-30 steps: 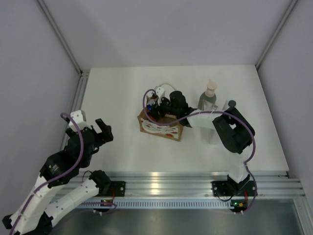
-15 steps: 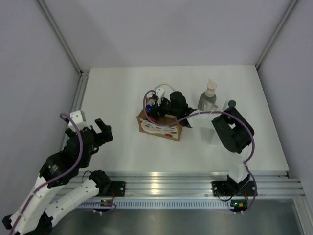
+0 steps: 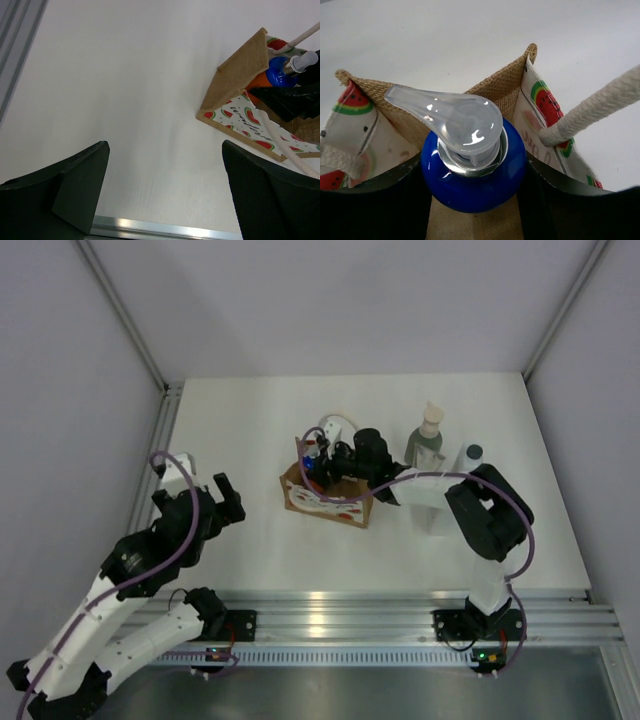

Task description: Take the personal care products out of the canvas bag

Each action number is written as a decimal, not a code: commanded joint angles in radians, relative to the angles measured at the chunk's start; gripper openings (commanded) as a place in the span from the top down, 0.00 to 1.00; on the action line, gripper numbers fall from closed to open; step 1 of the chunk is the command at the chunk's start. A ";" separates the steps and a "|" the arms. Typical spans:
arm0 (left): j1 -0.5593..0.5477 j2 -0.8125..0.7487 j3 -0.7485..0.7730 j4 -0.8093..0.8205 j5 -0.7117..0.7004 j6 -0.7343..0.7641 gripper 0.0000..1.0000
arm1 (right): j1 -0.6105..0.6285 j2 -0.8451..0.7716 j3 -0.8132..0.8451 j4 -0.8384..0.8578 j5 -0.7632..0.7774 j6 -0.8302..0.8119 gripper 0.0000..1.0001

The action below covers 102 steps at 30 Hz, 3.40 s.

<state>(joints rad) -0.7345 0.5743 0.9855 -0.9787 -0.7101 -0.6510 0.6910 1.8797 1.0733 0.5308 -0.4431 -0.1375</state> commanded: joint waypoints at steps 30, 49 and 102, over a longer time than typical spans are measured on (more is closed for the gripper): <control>0.001 0.283 -0.005 0.388 0.115 -0.006 0.02 | 0.008 -0.572 -0.007 -0.143 0.107 0.022 1.00; 0.001 0.199 0.071 0.244 0.176 0.145 0.02 | 0.005 -1.039 -0.202 -0.529 0.431 0.105 1.00; 0.001 0.174 -0.031 0.176 0.147 0.221 0.02 | 0.205 -1.255 -0.759 -0.368 0.572 0.199 0.13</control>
<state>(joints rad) -0.7345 0.7555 0.9531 -0.8169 -0.5400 -0.4210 0.8753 0.6617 0.2401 0.1955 0.1104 0.0593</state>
